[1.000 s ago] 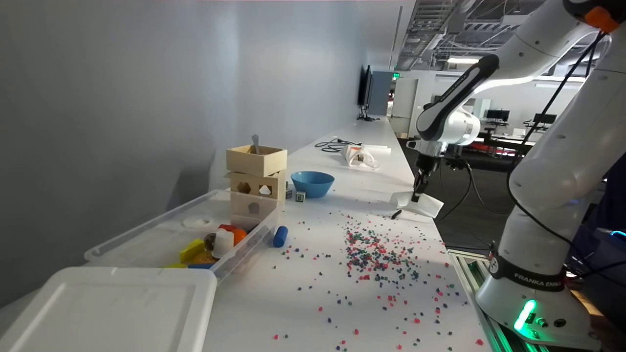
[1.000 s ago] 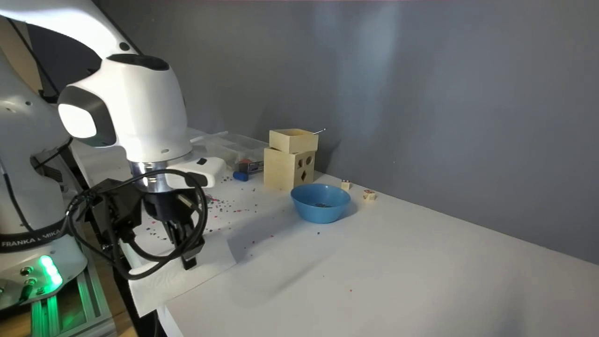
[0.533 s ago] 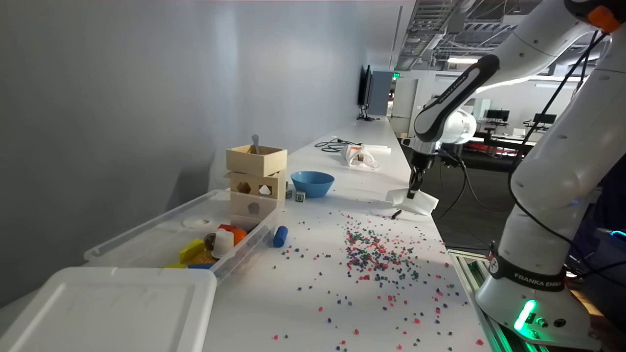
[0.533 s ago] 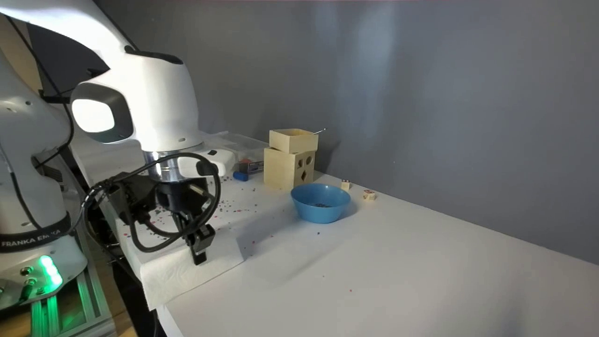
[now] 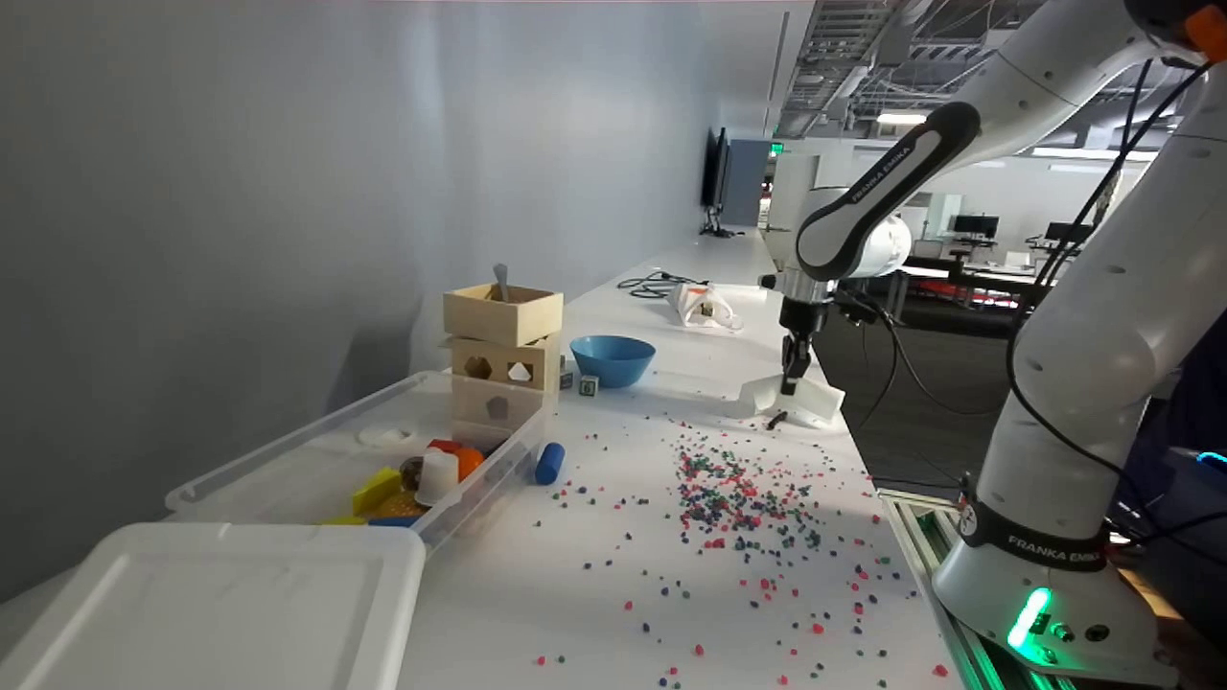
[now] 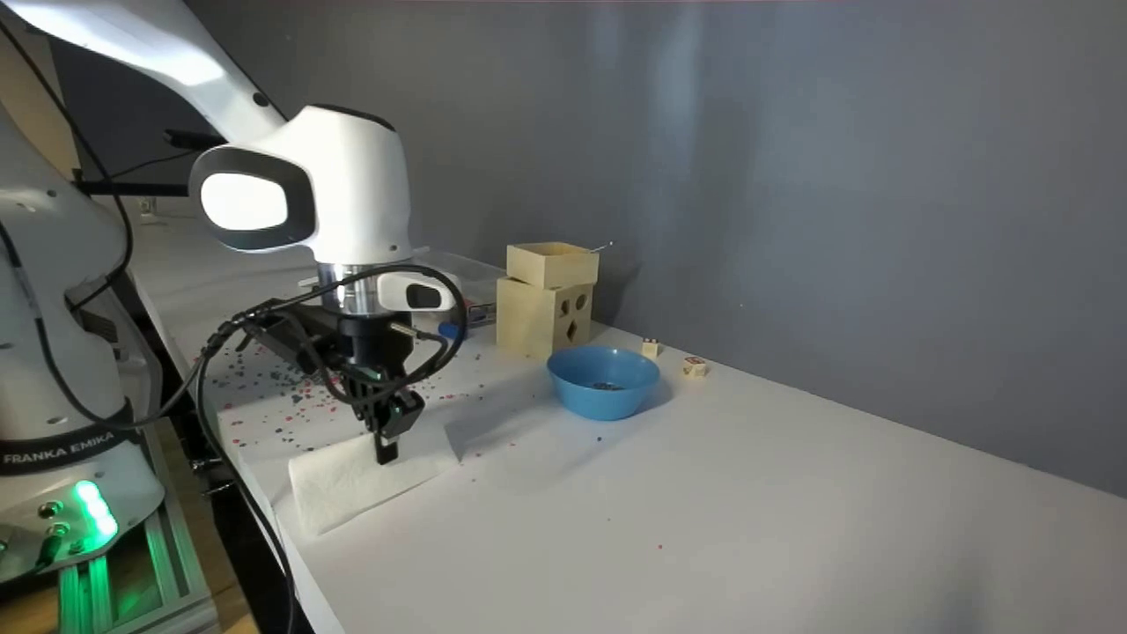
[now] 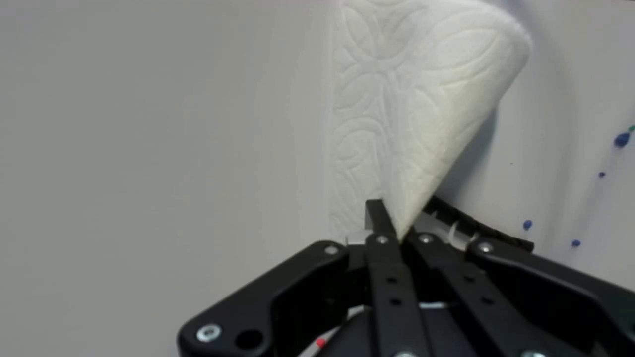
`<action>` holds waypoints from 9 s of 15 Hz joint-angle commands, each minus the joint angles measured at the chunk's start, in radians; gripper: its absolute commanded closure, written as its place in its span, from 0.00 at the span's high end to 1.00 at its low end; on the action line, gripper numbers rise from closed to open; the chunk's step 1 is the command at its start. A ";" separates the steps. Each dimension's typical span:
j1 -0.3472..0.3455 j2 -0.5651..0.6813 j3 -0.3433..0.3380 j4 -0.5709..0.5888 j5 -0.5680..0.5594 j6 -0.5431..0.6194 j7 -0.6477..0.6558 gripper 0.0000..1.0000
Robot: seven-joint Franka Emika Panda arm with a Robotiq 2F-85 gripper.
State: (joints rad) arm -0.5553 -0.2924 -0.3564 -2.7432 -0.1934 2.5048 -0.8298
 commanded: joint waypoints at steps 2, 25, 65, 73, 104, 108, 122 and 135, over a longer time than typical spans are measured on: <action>0.054 -0.012 -0.042 0.001 0.000 -0.009 0.029 0.00; 0.267 -0.003 0.016 0.002 0.041 -0.022 0.253 0.00; 0.481 0.052 0.090 -0.012 0.276 0.017 0.002 0.00; 0.497 0.037 0.143 -0.010 0.290 -0.008 0.104 0.00; -0.163 -0.102 0.044 -0.001 -0.310 -0.064 0.706 0.00; -0.159 -0.102 0.082 0.000 -0.311 0.000 0.810 0.00; -0.042 -0.085 0.214 -0.001 -0.535 -0.246 1.009 0.00; 0.089 0.114 0.082 -0.004 -0.607 -0.152 1.196 0.00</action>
State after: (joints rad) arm -0.4991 -0.2147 -0.2296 -2.7477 -0.8094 2.2857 0.3368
